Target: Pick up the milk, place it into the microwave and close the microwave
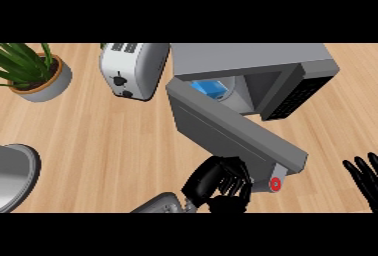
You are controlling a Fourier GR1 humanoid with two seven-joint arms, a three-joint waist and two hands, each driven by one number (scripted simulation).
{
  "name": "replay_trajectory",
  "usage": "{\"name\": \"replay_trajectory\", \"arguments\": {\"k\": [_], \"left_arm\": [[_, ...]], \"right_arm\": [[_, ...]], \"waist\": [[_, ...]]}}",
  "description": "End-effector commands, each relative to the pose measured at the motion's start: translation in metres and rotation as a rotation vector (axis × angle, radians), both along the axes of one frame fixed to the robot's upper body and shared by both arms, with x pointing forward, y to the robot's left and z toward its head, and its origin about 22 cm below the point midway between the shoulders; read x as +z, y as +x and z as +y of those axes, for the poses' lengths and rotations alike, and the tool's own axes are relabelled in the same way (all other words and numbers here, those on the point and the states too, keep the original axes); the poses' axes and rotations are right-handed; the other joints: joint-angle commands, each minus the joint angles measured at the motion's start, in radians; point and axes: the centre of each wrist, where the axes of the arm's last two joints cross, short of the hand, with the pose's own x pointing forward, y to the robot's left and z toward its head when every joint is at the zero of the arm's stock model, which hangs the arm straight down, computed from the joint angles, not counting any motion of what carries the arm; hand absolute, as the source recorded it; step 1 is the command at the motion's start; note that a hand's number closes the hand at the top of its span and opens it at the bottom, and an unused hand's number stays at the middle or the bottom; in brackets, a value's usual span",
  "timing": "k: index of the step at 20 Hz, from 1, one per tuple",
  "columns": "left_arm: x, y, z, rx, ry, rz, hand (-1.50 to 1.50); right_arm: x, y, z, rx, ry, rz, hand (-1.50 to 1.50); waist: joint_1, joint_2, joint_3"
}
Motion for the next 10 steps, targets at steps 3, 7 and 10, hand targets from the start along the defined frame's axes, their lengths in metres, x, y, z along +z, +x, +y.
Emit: {"name": "replay_trajectory", "arguments": {"k": [3, 7, 10], "left_arm": [[0.020, 0.014, -0.019, 0.088, -0.072, -0.059, 1.50], [0.036, 0.033, -0.023, 0.170, -0.126, -0.099, 1.50], [0.046, 0.049, -0.025, 0.215, -0.118, -0.093, 1.50]], "right_arm": [[0.024, 0.002, 0.013, 0.083, -0.016, -0.020, -1.50], [0.028, 0.005, 0.016, 0.081, -0.013, -0.003, -1.50], [0.041, 0.008, 0.021, 0.100, -0.008, -0.027, -1.50]], "waist": [[-0.047, 0.008, -0.004], [-0.050, 0.015, -0.002], [-0.070, 0.018, -0.002]]}}
